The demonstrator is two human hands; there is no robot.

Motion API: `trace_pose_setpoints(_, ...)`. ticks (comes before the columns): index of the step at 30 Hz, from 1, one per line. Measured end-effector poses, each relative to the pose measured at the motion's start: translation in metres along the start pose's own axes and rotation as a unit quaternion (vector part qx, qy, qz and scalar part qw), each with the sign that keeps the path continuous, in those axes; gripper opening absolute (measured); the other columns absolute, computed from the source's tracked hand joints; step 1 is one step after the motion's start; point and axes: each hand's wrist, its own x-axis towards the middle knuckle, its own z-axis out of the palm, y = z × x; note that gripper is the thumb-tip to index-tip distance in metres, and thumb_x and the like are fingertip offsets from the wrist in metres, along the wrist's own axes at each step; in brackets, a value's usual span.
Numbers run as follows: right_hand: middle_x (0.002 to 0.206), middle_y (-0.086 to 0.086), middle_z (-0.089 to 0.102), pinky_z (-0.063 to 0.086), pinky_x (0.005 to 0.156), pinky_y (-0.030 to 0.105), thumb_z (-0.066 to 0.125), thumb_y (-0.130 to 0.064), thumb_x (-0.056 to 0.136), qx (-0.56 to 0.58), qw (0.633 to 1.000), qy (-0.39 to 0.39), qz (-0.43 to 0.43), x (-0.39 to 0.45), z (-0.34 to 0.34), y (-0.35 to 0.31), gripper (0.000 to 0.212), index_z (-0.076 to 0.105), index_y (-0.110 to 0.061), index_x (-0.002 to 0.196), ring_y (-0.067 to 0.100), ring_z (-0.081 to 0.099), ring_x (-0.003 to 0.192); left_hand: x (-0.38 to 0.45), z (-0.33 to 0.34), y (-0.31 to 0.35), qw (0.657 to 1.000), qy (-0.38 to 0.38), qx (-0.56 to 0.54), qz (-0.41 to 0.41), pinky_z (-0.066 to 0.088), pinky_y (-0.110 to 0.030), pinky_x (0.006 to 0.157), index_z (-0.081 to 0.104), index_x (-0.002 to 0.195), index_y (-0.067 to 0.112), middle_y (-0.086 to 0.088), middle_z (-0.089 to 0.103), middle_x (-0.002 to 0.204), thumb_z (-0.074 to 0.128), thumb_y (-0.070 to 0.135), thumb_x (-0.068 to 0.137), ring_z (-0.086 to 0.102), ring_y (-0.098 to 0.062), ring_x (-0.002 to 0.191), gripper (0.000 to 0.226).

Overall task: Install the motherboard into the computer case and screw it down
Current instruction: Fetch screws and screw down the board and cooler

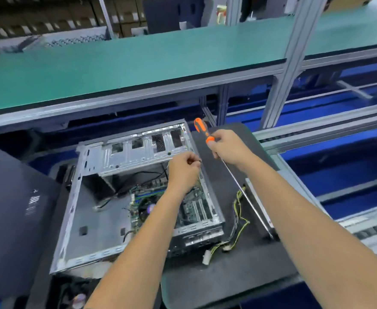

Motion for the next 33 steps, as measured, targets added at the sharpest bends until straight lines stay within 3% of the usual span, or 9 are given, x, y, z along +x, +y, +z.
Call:
trace_pose_setpoints(5, 0.058, 0.000, 0.062, 0.044, 0.056, 0.029, 0.051, -0.020, 0.093, -0.025, 0.999, -0.007, 0.029, 0.018, -0.015, 0.030, 0.019, 0.061, -0.006, 0.100, 0.016, 0.057, 0.058, 0.018, 0.039, 0.021, 0.995, -0.017, 0.065, 0.071, 0.036, -0.022, 0.061, 0.063, 0.076, 0.012, 0.001, 0.061, 0.076, 0.056, -0.005, 0.081, 0.055, -0.017, 0.076, 0.019)
trace_pose_setpoints(9, 0.072, 0.004, 0.065, 0.053, 0.070, 0.037, 0.051, -0.020, 0.094, -0.031, 0.998, -0.005, 0.048, 0.023, -0.023, 0.044, 0.017, 0.060, -0.008, 0.102, 0.026, 0.065, 0.077, 0.028, 0.061, 0.028, 0.989, -0.042, 0.121, 0.079, 0.043, -0.033, 0.070, 0.064, 0.077, 0.005, -0.010, 0.065, 0.080, 0.053, -0.005, 0.078, 0.057, -0.028, 0.084, 0.015)
trace_pose_setpoints(11, 0.074, 0.004, 0.064, 0.052, 0.064, 0.035, 0.050, -0.020, 0.095, -0.035, 0.998, -0.003, 0.059, 0.025, -0.030, 0.051, 0.017, 0.059, -0.009, 0.104, 0.023, 0.064, 0.072, 0.034, 0.073, 0.032, 0.983, -0.066, 0.162, 0.057, 0.042, -0.032, 0.069, 0.061, 0.078, 0.008, -0.012, 0.065, 0.087, 0.053, -0.002, 0.079, 0.055, -0.030, 0.090, 0.013)
trace_pose_setpoints(14, 0.073, 0.002, 0.062, 0.039, 0.051, 0.025, 0.049, -0.021, 0.096, -0.050, 0.996, -0.009, 0.069, 0.028, -0.039, 0.064, 0.016, 0.057, -0.011, 0.106, 0.015, 0.060, 0.064, 0.039, 0.093, 0.035, 0.969, -0.102, 0.223, 0.019, 0.041, -0.031, 0.068, 0.060, 0.085, 0.008, -0.014, 0.063, 0.098, 0.055, 0.005, 0.081, 0.058, -0.033, 0.094, 0.007)
trace_pose_setpoints(20, 0.084, 0.011, 0.065, 0.041, 0.054, 0.026, 0.047, -0.018, 0.097, -0.059, 0.994, -0.054, 0.073, 0.049, -0.055, 0.084, 0.019, 0.056, -0.006, 0.109, 0.017, 0.060, 0.066, 0.053, 0.138, 0.035, 0.947, -0.103, 0.299, -0.061, 0.041, -0.035, 0.069, 0.054, 0.106, 0.002, -0.018, 0.057, 0.112, 0.055, 0.002, 0.087, 0.057, -0.036, 0.104, 0.019)
trace_pose_setpoints(26, 0.077, 0.008, 0.064, 0.038, 0.052, 0.024, 0.046, -0.016, 0.096, -0.041, 0.991, -0.109, 0.063, 0.070, -0.065, 0.105, 0.017, 0.056, -0.007, 0.106, 0.010, 0.054, 0.057, 0.060, 0.179, 0.008, 0.928, -0.126, 0.314, -0.157, 0.047, -0.036, 0.073, 0.055, 0.104, 0.003, -0.016, 0.057, 0.111, 0.053, -0.002, 0.086, 0.057, -0.033, 0.103, 0.019)
trace_pose_setpoints(29, 0.075, 0.009, 0.065, 0.039, 0.054, 0.026, 0.045, -0.017, 0.096, -0.037, 0.989, -0.133, 0.054, 0.080, -0.066, 0.114, 0.017, 0.055, -0.008, 0.106, 0.010, 0.054, 0.058, 0.056, 0.191, -0.001, 0.923, -0.130, 0.320, -0.169, 0.044, -0.034, 0.067, 0.053, 0.093, 0.006, -0.016, 0.058, 0.106, 0.053, -0.002, 0.086, 0.057, -0.032, 0.096, 0.011)
trace_pose_setpoints(33, 0.071, 0.006, 0.065, 0.036, 0.052, 0.024, 0.045, -0.017, 0.096, -0.030, 0.986, -0.158, 0.050, 0.087, -0.059, 0.123, 0.016, 0.056, -0.008, 0.105, 0.009, 0.054, 0.057, 0.058, 0.192, -0.004, 0.923, -0.130, 0.322, -0.168, 0.045, -0.033, 0.065, 0.058, 0.098, 0.007, -0.013, 0.059, 0.102, 0.055, 0.005, 0.083, 0.056, -0.029, 0.086, 0.015)
